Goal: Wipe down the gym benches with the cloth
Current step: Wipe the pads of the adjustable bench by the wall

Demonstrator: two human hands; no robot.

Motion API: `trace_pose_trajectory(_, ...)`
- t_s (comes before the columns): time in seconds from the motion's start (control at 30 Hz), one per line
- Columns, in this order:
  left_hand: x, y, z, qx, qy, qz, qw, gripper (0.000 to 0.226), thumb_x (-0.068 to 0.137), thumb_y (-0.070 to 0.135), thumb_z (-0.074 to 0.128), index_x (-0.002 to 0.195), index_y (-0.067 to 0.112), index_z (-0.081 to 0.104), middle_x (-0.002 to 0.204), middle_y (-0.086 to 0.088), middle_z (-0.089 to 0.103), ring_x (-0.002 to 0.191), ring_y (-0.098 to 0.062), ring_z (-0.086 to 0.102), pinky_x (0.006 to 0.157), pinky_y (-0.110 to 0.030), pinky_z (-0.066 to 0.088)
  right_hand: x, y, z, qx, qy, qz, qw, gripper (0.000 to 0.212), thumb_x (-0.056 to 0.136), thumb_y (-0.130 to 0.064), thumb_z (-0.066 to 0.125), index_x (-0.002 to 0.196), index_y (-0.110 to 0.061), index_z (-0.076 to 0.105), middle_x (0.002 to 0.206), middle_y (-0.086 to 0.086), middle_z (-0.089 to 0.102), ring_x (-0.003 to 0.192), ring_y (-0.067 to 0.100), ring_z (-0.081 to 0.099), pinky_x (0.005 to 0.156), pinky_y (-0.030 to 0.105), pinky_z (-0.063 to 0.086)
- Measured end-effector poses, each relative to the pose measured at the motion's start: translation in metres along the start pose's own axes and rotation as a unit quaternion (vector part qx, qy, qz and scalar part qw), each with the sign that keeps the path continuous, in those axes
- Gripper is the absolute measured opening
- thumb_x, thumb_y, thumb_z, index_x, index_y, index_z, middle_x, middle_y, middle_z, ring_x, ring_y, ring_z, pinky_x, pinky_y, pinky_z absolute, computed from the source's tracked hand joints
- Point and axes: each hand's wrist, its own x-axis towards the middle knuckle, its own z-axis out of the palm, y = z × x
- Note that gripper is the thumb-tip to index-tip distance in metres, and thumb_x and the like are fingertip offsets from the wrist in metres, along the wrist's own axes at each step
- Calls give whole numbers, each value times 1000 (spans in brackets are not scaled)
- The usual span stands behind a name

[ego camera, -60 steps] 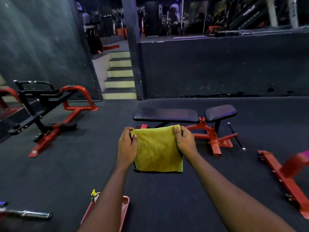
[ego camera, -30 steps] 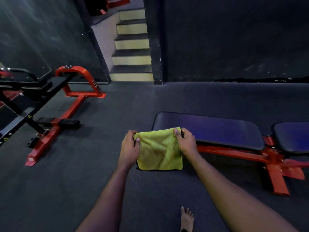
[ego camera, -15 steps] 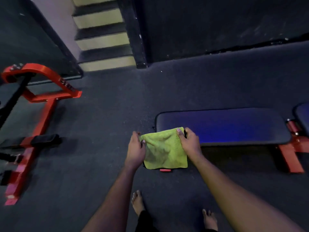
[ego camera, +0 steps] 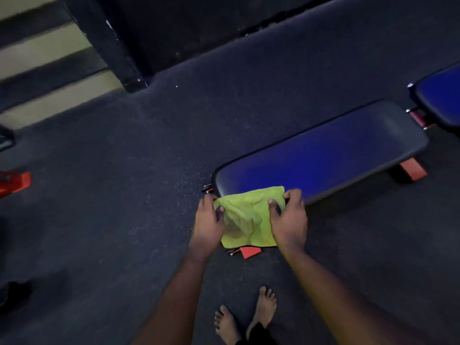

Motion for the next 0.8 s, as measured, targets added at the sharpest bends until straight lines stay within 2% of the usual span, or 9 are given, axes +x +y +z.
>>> trace_pose_trajectory(0.1, 32, -40, 34, 15, -17, 18, 1000, 17, 91, 3, 59, 108, 1, 54, 102, -6, 50, 87, -15, 44, 71, -19, 27, 17, 25, 58, -94, 11, -75, 993, 51, 78, -27, 72, 121, -11, 51, 126, 12, 51, 112, 36, 52, 86, 47, 45)
trace_pose_trajectory(0.23, 60, -91, 70, 5, 11, 40, 999, 12, 79, 4, 59, 88, 10, 58, 90, -1, 53, 78, -9, 44, 68, -20, 29, 18, 58, 130, -215, -100, -159, 958, 73, 85, -67, 46, 147, -31, 39, 163, 7, 19, 149, 29, 19, 108, 57, 26)
trace_pose_trajectory(0.3, 75, -111, 81, -39, 41, 48, 997, 17, 74, 11, 51, 89, 17, 58, 91, 0, 56, 79, -2, 48, 72, -17, 37, 15, 73, 151, -255, -116, -177, 944, 80, 84, -78, 33, 153, -37, 29, 167, 6, 4, 153, 29, 2, 112, 64, 13)
trace_pose_trajectory(0.37, 100, -126, 87, -113, 62, 40, 991, 28, 82, 13, 49, 107, 15, 62, 112, -1, 60, 100, 2, 54, 89, -10, 39, 15, 79, 160, -272, -101, -186, 939, 84, 84, -81, 29, 155, -36, 25, 167, 7, 2, 153, 29, -1, 111, 67, 9)
trace_pose_trajectory(0.43, 127, -138, 91, -191, 40, 24, 980, 38, 96, 10, 48, 133, 17, 55, 139, 4, 52, 126, -2, 47, 108, -18, 34, 14, 83, 164, -281, -91, -195, 935, 85, 85, -82, 28, 155, -35, 25, 167, 8, 3, 153, 30, 0, 110, 68, 9)
trace_pose_trajectory(0.5, 151, -146, 93, -242, -2, 18, 970, 39, 103, 11, 43, 139, 22, 50, 146, 7, 48, 135, -4, 42, 114, -26, 31, 15, 87, 167, -290, -85, -212, 929, 84, 85, -82, 26, 155, -35, 24, 166, 9, 4, 153, 31, 1, 110, 68, 10)
trace_pose_trajectory(0.57, 168, -156, 98, -272, -13, 23, 962, 34, 105, 15, 39, 132, 22, 57, 137, 2, 59, 128, -11, 52, 110, -33, 39, 14, 93, 170, -301, -77, -231, 922, 85, 85, -82, 23, 156, -34, 23, 166, 11, 5, 152, 33, 3, 110, 69, 11)
trace_pose_trajectory(0.63, 174, -164, 102, -291, -15, 35, 956, 33, 106, 19, 37, 125, 23, 63, 126, 1, 66, 120, -15, 60, 102, -33, 46, 15, 96, 170, -309, -75, -251, 914, 88, 84, -84, 21, 156, -34, 23, 166, 13, 7, 152, 34, 6, 109, 70, 12)
trace_pose_trajectory(0.8, 177, -178, 111, -294, 8, 78, 952, 36, 106, 25, 36, 128, 16, 62, 125, -2, 66, 117, -14, 61, 97, -27, 47, 11, 105, 174, -309, -44, -277, 909, 100, 75, -94, 12, 156, -36, 17, 166, 11, 4, 153, 32, 3, 111, 69, 10)
